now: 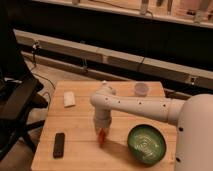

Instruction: Drag the pepper across the table

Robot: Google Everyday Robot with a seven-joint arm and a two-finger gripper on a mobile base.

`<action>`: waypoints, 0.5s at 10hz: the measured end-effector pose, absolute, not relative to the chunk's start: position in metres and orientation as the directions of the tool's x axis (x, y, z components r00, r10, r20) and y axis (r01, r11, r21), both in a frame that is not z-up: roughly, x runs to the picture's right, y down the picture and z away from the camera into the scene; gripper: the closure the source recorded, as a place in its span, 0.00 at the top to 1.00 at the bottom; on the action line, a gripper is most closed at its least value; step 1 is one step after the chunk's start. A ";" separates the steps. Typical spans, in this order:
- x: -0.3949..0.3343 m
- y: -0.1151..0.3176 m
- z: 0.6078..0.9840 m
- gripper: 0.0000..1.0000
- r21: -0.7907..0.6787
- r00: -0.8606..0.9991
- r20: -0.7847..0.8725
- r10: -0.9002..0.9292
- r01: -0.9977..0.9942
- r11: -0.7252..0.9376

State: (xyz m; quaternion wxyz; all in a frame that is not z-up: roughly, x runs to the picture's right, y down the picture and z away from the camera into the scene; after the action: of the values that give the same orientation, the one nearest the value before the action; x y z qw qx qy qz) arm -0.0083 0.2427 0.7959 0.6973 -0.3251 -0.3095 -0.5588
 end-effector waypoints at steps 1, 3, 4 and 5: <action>-0.005 0.241 0.796 0.00 -0.110 0.190 0.794 -0.577 0.979 0.171; -0.003 0.238 0.797 0.00 -0.110 0.194 0.793 -0.577 0.978 0.178; -0.003 0.236 0.798 0.00 -0.109 0.196 0.793 -0.577 0.977 0.181; 0.000 0.235 0.798 0.00 -0.110 0.199 0.792 -0.577 0.976 0.186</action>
State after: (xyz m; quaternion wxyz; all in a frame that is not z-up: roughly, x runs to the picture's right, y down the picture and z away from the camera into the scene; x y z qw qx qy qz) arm -0.0003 0.2346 0.7983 0.7045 -0.3213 -0.3110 -0.5511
